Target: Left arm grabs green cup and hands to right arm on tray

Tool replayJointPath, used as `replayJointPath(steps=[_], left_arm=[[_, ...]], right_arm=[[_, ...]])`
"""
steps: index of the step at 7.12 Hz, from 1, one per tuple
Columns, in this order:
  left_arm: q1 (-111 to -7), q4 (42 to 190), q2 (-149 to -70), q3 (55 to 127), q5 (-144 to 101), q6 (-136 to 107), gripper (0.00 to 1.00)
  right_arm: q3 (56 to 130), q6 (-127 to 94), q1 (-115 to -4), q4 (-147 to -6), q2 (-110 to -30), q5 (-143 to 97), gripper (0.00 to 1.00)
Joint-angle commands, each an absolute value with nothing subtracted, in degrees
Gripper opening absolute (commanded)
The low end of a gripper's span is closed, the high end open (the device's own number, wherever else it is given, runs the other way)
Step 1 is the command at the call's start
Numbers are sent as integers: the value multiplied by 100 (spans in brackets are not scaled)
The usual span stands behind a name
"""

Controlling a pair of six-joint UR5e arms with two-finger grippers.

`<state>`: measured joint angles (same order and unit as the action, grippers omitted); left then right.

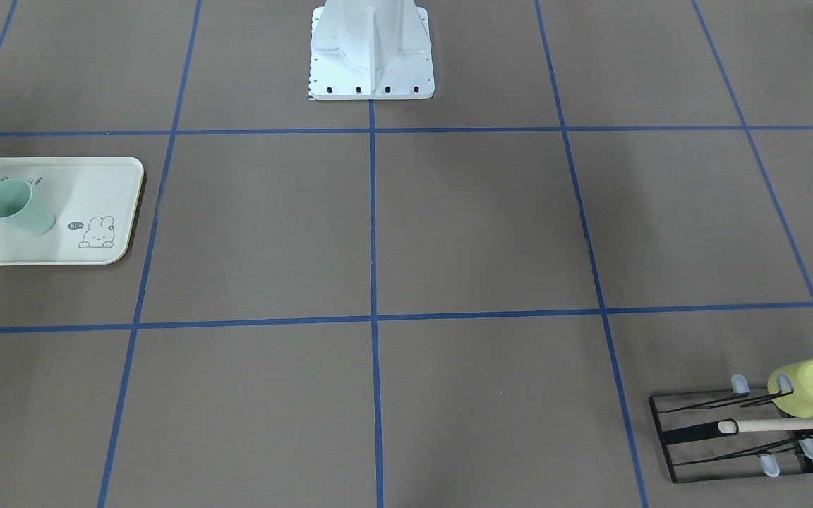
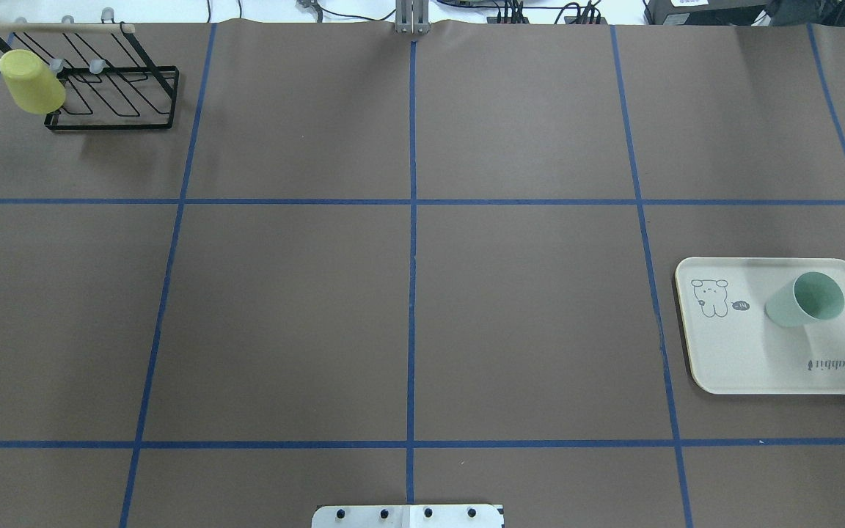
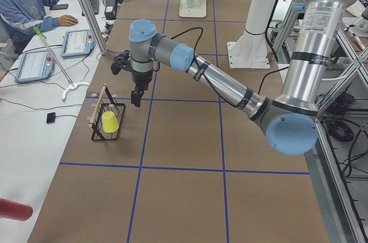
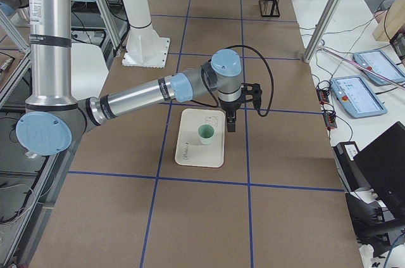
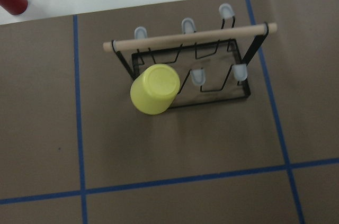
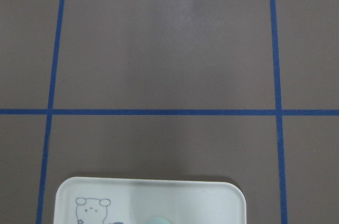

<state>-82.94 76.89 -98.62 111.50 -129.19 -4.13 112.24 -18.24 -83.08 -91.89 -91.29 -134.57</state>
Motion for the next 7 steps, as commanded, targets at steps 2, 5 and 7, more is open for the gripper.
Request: replayJointPath(steps=[2,5,7], left_arm=[[-8770,7523,-8712,11198,-13802,770,100],[-8921,7523,-8666,11250,-13861,870,100],[-8930,7497,-8579,11268,-13834,861,100]], right_arm=[[10865,-889,-8560,-10397,-8377,-13456,100],[10714,-957,-8552,-10328,-8393,-13412,100],[10705,-879,-8552,-10327,-8472,-13377,100]])
